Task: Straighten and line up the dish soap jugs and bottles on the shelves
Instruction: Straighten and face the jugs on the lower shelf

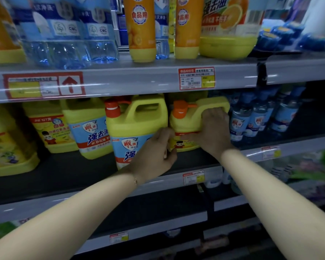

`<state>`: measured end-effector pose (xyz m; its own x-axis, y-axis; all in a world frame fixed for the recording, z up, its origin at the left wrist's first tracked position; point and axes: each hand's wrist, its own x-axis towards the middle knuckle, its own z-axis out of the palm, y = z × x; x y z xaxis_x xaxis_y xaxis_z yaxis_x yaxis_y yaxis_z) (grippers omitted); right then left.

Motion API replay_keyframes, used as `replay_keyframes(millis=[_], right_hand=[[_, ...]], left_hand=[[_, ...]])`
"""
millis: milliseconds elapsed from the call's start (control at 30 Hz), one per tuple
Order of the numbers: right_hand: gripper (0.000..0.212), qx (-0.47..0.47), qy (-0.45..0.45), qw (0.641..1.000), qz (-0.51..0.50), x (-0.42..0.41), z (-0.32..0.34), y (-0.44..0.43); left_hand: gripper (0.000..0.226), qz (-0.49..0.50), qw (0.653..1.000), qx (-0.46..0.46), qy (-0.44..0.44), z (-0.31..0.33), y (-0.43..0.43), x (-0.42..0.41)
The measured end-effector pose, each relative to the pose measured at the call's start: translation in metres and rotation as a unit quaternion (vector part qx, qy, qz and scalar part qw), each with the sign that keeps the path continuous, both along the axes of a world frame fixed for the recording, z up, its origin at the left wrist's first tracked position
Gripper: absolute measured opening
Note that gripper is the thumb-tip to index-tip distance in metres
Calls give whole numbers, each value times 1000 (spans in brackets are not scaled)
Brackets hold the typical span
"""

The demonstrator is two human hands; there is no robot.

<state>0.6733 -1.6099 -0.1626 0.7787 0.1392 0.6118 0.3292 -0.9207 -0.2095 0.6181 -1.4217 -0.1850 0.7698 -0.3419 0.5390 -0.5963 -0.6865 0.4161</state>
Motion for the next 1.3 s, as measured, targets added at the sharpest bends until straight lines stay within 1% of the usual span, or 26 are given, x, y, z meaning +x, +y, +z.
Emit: replay_keyframes(millis=[67, 167, 267, 333, 400, 467, 500, 567, 600, 667, 733, 833, 867, 900, 967, 1033, 1100, 1200, 1233, 1300], right_hand=[[71, 22, -58, 998, 4, -8, -15, 0], [63, 42, -127, 991, 21, -21, -21, 1], [70, 32, -182, 982, 31, -35, -11, -1], [75, 11, -191, 981, 41, -45, -5, -4], [78, -10, -191, 980, 55, -55, 1, -7], [85, -28, -187, 980, 68, -65, 9, -9], [88, -31, -187, 979, 71, -69, 13, -9], [86, -22, -200, 977, 75, -74, 22, -8], [85, -18, -210, 975, 76, -75, 25, -7], [85, -15, -228, 970, 85, -75, 29, -6], [79, 4, -261, 958, 116, -78, 27, -4], [51, 38, -323, 929, 176, -85, 22, -4], [49, 42, -330, 926, 179, -87, 19, -3], [52, 55, -328, 926, 180, -88, 16, -2], [62, 115, -293, 928, 199, -89, 6, 7], [69, 185, -218, 924, 256, -90, -3, 23], [76, 224, -130, 912, 317, -92, -10, 44], [85, 271, 23, 885, 377, -99, -17, 82], [84, 289, 72, 874, 384, -102, -19, 96], [77, 336, 145, 847, 387, -107, -21, 125]], left_hand=[[45, 1, 1000, -21, 14, -3, 0, -3], [67, -1, 996, -74, 56, -8, -4, -8], [88, 19, 990, -119, 74, -12, -14, -14], [100, 31, 985, -151, 82, -15, -22, -15], [107, 32, 974, -203, 93, -15, -31, -15], [105, 34, 958, -264, 103, -10, -39, -16], [98, 31, 948, -298, 107, -7, -42, -17], [82, 19, 926, -358, 116, 3, -45, -20], [78, 10, 917, -380, 122, 8, -45, -20], [76, -12, 896, -418, 147, 17, -42, -22], [76, -15, 885, -425, 191, 22, -33, -27], [75, -2, 886, -404, 230, 22, -10, -42], [76, 6, 886, -398, 237, 21, -1, -46], [78, 12, 885, -397, 241, 21, 9, -53], [80, 16, 881, -401, 251, 21, 29, -64], [79, 28, 876, -408, 254, 21, 48, -74], [76, 44, 872, -417, 254, 21, 69, -83], [78, 64, 860, -438, 252, 22, 104, -92], [79, 66, 858, -445, 249, 22, 117, -94], [82, 66, 855, -452, 245, 24, 144, -99]])
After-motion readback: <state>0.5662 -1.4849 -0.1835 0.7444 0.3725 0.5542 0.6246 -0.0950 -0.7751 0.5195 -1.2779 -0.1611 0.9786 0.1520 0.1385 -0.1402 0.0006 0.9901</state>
